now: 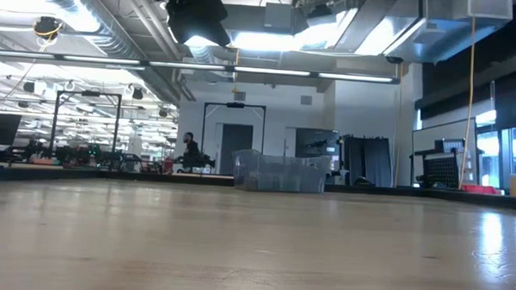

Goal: Sort & place blocks by color
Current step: Put the orange block into the transparent bin, then return to Home Position

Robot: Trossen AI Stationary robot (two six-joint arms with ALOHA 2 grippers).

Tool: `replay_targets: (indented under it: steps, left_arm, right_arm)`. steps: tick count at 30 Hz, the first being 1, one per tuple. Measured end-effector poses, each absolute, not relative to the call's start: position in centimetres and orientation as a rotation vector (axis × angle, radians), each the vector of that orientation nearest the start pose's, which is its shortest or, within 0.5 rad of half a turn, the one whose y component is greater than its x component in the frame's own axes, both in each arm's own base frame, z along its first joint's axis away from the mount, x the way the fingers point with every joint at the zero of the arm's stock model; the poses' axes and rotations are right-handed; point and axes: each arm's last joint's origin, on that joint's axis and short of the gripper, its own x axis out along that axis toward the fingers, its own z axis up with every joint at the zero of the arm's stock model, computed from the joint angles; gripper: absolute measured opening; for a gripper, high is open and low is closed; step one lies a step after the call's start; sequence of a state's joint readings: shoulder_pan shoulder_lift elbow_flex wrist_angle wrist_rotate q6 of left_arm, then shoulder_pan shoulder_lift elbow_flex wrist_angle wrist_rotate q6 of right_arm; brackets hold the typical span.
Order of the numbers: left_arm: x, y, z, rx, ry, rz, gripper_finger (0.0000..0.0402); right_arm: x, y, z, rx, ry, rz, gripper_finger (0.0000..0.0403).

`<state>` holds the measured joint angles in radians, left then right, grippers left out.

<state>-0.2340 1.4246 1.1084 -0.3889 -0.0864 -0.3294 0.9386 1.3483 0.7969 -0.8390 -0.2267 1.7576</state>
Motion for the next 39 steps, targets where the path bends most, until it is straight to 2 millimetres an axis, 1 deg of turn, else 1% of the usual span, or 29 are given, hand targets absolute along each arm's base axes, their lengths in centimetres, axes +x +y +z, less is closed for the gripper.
replay_targets:
  steps: [1,5,7,10,15,17,20,23,27,32,33,36,39]
  left_arm:
    - [29.9,-6.9,28.3,-0.203,0.711,-0.025,0.0169]
    - [29.9,-6.9,28.3,-0.203,0.711,-0.025,0.0169]
    - [29.9,-6.9,28.3,-0.203,0.711,-0.025,0.0169]
    - [29.9,-6.9,28.3,-0.203,0.712,-0.025,0.0169]
    - [29.9,-6.9,28.3,-0.202,0.712,-0.025,0.0169]
    - [29.7,-6.7,28.5,-0.205,0.705,-0.022,0.0169]
    - [29.2,-6.1,29.6,-0.211,0.664,-0.013,0.0169]
    - [28.6,-5.2,30.4,-0.195,0.642,0.021,0.0169]
    - [27.5,-4.0,31.9,-0.209,0.586,0.061,0.0169]
    - [26.7,-3.1,32.4,-0.216,0.586,0.088,0.0169]
    - [26.4,-3.0,32.5,-0.215,0.596,0.093,0.0169]
    - [25.8,-2.7,32.6,-0.217,0.611,0.105,0.0169]
    - [25.4,-2.4,32.6,-0.215,0.635,0.117,0.0169]
  right_arm:
    - [12.4,18.1,18.8,0.825,1.654,-0.444,0.0134]
    - [12.3,17.9,18.3,0.834,1.656,-0.465,0.0198]
    - [12.3,17.8,18.2,0.834,1.657,-0.472,0.0219]
    - [12.3,17.8,18.2,0.839,1.656,-0.471,0.0229]
    - [12.7,17.8,18.3,0.873,1.675,-0.457,0.0219]
    - [12.9,17.7,18.3,0.887,1.689,-0.453,0.0212]
    - [13.3,17.5,18.3,0.886,1.692,-0.436,0.0196]
    - [13.8,17.2,18.3,0.879,1.684,-0.395,0.0168]
    - [14.4,16.6,18.4,0.86,1.68,-0.356,0.0109]
    - [15.0,16.3,18.8,0.853,1.73,-0.27,0.0022]
    - [15.2,16.3,19.0,0.846,1.723,-0.245,0.0011]
    - [16.0,16.5,20.3,0.836,1.698,-0.179,0.0009]
    - [16.8,16.7,22.2,0.812,1.638,-0.114,0.0005]
